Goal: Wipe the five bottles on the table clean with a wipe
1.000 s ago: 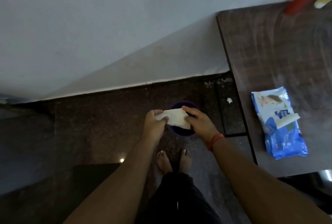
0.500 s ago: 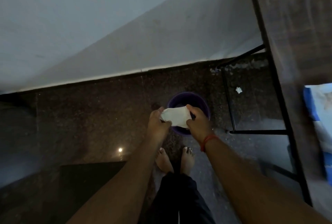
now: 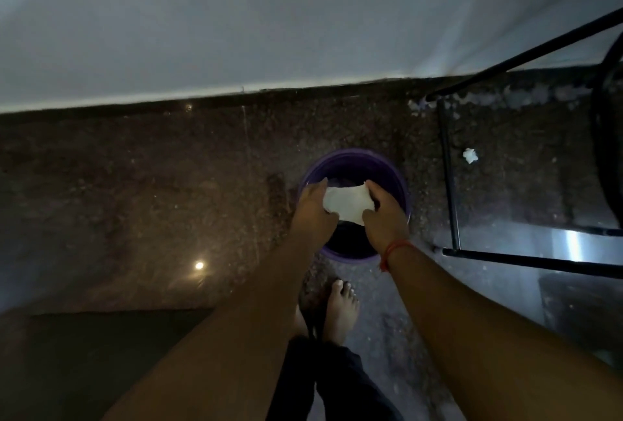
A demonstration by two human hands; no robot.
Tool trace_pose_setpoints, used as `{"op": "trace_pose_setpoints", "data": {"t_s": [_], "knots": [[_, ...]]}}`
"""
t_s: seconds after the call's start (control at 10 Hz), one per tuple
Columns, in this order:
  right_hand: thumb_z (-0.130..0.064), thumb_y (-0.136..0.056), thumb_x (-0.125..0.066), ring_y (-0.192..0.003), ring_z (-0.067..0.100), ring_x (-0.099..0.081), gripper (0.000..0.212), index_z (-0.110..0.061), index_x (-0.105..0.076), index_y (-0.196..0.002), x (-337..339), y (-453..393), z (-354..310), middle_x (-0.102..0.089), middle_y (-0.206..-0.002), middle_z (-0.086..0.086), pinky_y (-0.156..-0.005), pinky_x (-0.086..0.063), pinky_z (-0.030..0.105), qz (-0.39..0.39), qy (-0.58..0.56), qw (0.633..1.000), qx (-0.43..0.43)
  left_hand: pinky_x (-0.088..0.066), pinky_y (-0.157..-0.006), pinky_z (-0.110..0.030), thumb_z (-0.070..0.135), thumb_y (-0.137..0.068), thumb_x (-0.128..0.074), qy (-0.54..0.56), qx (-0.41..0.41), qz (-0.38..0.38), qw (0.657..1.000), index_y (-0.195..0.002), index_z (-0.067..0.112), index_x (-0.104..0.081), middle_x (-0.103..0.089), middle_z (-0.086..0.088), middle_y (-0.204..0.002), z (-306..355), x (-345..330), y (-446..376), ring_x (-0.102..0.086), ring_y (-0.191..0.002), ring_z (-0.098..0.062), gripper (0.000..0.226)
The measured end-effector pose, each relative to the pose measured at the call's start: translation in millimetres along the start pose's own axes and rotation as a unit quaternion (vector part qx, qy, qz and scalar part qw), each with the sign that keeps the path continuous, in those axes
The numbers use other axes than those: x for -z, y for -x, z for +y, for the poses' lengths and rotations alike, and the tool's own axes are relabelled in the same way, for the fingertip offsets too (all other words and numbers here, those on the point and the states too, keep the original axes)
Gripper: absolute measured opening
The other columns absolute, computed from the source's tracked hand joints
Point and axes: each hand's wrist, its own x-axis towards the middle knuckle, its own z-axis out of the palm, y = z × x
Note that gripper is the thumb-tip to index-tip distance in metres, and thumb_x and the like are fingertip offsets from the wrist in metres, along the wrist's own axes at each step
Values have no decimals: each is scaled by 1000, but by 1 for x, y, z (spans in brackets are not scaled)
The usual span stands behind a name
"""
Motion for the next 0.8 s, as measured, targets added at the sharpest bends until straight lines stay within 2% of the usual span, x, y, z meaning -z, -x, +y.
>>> {"op": "trace_pose_setpoints", "data": {"t_s": [0.1,0.2,0.3,0.4,0.5,0.6,0.7,0.8], "knots": [[4,-93,-47,-132,26,-49,64,-22,-41,-150,-6,-14,15,-50,-147,4,-108,-43,36,-4,16,1000,-17,-24,-120,-40,17,-102,-57,-28,-10,-47,998,-162,17,-10,-9,-7,-170,-7,-13,-19,-11,-156,-25,77],[-6,-98,-49,-116,26,-57,49,-19,-47,-145,-6,-14,24,-55,-141,8,-93,-45,32,9,44,998,-34,-26,-119,-39,19,-105,-53,-83,2,-92,992,-162,18,-4,-2,-5,-171,-5,-20,-19,-13,-155,-25,76],[-9,-97,-51,-103,20,-58,53,-22,-44,-147,-2,3,20,-56,-140,8,-84,-42,28,-1,48,998,-43,-27,-118,-39,35,-106,-49,-131,1,-87,988,-163,15,-4,0,-7,-171,-4,-15,1,-18,-154,-28,75],[-18,-99,-55,-131,30,-50,57,-17,-35,-152,8,32,-2,-44,-151,9,-103,-44,37,-30,83,996,-29,-16,-125,-44,54,-104,-41,-129,13,-79,988,-163,16,-4,2,-9,-171,0,3,40,-3,-157,-28,79],[-30,-101,-53,-143,32,-34,63,-14,-27,-155,30,75,-35,-28,-159,11,-115,-34,43,-66,199,977,26,-7,-125,-53,70,-99,-30,-156,41,-40,986,-162,27,0,8,-6,-171,17,30,93,7,-157,-31,83],[-40,-102,-49,-150,33,-16,68,-17,-18,-158,64,134,-81,-11,-166,10,-120,-25,46,-88,302,946,74,0,-122,-60,80,-91,-15,-214,38,2,976,-162,31,0,9,-4,-171,57,68,166,11,-156,-31,87],[-43,-102,-45,-152,32,-8,68,-21,-14,-158,104,198,-132,-5,-167,5,-120,-22,48,-85,323,935,115,3,-120,-62,83,-87,-6,-235,25,53,970,-161,32,-2,10,-4,-171,98,110,243,12,-156,-30,91],[-45,-101,-43,-152,32,-8,69,-21,-12,-158,141,251,-178,-7,-167,6,-119,-23,51,-37,335,922,190,5,-119,-63,76,-95,-12,-272,-10,100,957,-162,30,-2,12,-5,-170,147,142,305,15,-155,-31,82]]}}
